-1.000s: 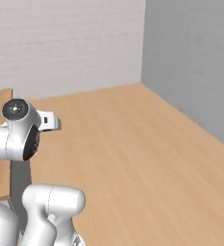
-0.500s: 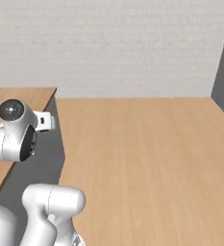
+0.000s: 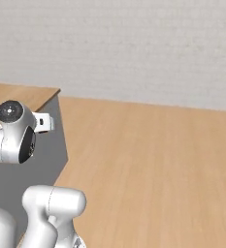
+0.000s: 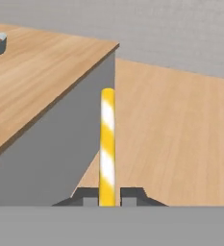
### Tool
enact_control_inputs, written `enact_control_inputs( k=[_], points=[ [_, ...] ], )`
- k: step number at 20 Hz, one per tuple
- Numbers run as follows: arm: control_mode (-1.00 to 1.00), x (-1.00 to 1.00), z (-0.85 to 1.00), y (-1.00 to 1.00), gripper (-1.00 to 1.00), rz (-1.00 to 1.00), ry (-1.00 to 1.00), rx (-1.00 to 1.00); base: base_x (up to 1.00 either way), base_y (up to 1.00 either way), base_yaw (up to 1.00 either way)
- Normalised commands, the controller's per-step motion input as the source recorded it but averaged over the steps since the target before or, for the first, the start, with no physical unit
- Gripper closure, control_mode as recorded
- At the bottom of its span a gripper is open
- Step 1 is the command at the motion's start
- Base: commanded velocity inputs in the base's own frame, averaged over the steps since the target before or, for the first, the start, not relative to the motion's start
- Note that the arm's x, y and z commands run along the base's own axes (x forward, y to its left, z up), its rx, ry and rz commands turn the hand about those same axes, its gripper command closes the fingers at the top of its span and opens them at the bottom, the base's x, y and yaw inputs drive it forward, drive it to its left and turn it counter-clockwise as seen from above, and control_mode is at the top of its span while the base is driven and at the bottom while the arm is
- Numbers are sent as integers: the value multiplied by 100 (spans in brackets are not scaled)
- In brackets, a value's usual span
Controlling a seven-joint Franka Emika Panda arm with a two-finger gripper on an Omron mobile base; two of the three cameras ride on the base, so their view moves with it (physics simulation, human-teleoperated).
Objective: Take a straw from the drawer in front and place it inside the glass cup on the dining counter.
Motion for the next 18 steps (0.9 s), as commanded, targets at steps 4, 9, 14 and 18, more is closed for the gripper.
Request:
enact_control_inputs(
  k=[4,9,14,18],
  points=[
    [100,0,0,0,100,0,0,0,64,-79,41],
    [100,0,0,0,100,0,0,0,69,-79,40],
    [100,0,0,0,100,0,0,0,75,-80,38],
    [100,0,0,0,100,0,0,0,79,-79,38]
  ],
)
